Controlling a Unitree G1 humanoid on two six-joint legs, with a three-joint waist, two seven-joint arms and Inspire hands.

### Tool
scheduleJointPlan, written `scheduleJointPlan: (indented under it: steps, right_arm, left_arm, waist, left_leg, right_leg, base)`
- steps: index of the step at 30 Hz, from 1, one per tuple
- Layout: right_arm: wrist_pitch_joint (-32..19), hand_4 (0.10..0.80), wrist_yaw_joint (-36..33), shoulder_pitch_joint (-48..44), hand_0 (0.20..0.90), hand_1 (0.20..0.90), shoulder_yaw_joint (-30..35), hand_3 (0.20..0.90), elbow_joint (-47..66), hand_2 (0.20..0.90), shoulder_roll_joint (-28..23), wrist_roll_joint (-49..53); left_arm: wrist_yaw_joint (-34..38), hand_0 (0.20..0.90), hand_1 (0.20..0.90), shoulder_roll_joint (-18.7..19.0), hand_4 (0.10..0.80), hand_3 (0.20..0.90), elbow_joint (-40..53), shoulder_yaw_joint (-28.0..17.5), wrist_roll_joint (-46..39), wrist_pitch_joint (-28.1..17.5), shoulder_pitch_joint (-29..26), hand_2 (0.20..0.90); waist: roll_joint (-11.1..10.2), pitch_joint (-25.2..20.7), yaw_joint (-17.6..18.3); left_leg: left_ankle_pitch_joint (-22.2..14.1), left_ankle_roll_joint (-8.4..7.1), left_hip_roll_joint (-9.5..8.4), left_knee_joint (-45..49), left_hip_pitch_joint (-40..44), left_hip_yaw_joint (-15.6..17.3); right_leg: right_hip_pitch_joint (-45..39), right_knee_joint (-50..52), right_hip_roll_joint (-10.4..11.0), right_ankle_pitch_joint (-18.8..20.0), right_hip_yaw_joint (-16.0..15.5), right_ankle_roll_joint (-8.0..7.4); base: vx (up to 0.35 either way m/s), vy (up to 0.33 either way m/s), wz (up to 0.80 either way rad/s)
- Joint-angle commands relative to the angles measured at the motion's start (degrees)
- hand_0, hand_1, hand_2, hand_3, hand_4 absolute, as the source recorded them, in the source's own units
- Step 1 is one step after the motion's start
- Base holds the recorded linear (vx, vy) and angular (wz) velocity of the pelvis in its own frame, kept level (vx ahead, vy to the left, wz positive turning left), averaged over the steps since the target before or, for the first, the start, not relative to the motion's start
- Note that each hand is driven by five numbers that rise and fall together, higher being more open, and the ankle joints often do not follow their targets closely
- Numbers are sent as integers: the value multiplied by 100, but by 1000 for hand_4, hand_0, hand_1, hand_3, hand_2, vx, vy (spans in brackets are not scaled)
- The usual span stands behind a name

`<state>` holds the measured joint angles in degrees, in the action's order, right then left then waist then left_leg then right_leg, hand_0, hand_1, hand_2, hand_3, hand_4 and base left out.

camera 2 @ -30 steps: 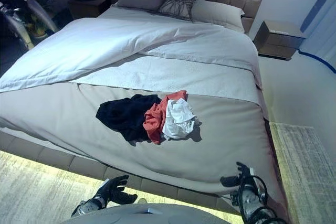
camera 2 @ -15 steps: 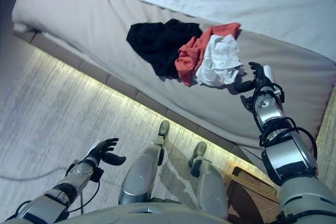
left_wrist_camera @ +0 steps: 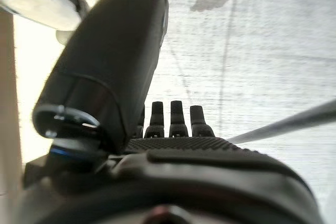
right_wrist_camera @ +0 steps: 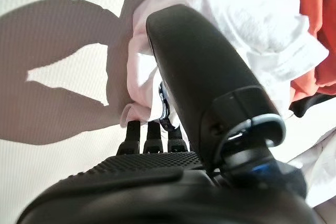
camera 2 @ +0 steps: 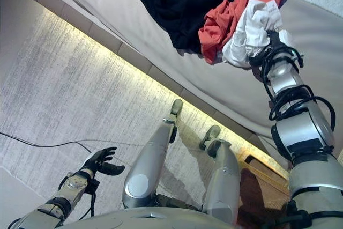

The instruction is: Pick up the clothes from the bed and place them into the basket

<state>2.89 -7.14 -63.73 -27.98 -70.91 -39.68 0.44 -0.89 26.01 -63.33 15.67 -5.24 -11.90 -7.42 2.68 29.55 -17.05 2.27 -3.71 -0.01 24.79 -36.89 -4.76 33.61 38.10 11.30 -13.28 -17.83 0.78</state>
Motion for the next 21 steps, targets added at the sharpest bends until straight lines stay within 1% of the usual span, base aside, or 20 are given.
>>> scheduleJointPlan:
  steps: [1, 2, 3, 4, 10, 14, 17, 19, 21]
  right_arm:
    - [129, 800, 469, -63, 900, 900, -305, 900, -39, 900, -346, 272]
    - [137, 800, 544, -63, 900, 900, -318, 900, -79, 900, -365, 314]
    - [105, 597, 498, -54, 726, 726, -323, 697, -119, 726, -393, 312]
    - [101, 100, 418, -51, 300, 300, -318, 200, -136, 300, -408, 364]
    - [0, 100, 373, 26, 300, 300, -123, 200, -143, 300, -516, 596]
    - [-107, 100, 305, 47, 300, 300, 28, 200, -95, 300, -635, 816]
    - [-270, 100, 139, 80, 300, 300, 124, 200, -44, 300, -697, 1083]
    - [-402, 100, -45, 123, 300, 300, 312, 200, 50, 300, -753, 1405]
    - [-603, 100, -79, 170, 300, 300, 526, 200, 146, 300, -820, 1712]
  left_arm:
    - [-50, 900, 900, 363, 800, 900, -142, -44, -279, 11, 486, 900]
    - [-46, 900, 900, 369, 800, 900, -129, -42, -278, 1, 494, 900]
    - [-24, 900, 900, 369, 800, 900, -105, -47, -281, 7, 506, 900]
    - [-2, 900, 900, 369, 800, 900, -79, -46, -300, 19, 511, 900]
    - [-42, 900, 900, 463, 800, 900, 129, -75, -286, 61, 577, 900]
    - [-101, 900, 900, 521, 800, 900, 251, -112, -248, -34, 664, 900]
    - [-123, 900, 900, 548, 800, 900, 352, -94, -256, -30, 728, 900]
    - [-122, 900, 900, 568, 800, 900, 423, -99, -250, -58, 778, 900]
    - [-130, 900, 900, 576, 800, 900, 485, -79, -203, -82, 859, 900]
  waist:
    - [338, -460, -86]
    - [351, -458, -93]
    - [369, -448, -100]
    - [382, -437, -104]
    - [389, -417, -125]
    - [404, -415, -129]
    - [421, -426, -112]
    - [422, -434, -95]
    - [428, -454, -69]
  left_leg:
    - [-26, 335, 117, -30, -288, 308]
    - [-22, 336, 110, -18, -312, 302]
    - [-21, 337, 107, 0, -345, 290]
    - [-20, 339, 103, 24, -374, 275]
    - [-27, 336, 64, 32, -359, 232]
    - [-49, 307, 41, 24, -252, 204]
    - [-57, 297, 32, 10, -186, 210]
    - [-78, 267, 28, -5, -88, 202]
    - [-102, 247, 20, -67, 52, 198]
  right_leg:
    - [208, -419, -177, 567, -143, -65]
    - [226, -407, -183, 561, -141, -57]
    - [251, -391, -178, 558, -141, -52]
    - [275, -370, -172, 553, -130, -49]
    - [209, -414, -214, 546, -151, -37]
    - [17, -549, -235, 562, -203, -35]
    - [-66, -603, -249, 562, -194, -31]
    - [-219, -716, -280, 570, -196, -29]
    - [-374, -804, -312, 552, -190, -24]
  base:
    - [0, 0, 0]
    - [0, 0, 0]
    - [0, 0, 0]
    - [0, 0, 0]
    - [20, -16, 1]
    - [54, -17, -2]
    - [0, 0, 0]
    - [16, 0, 2]
    - [25, 18, 3]
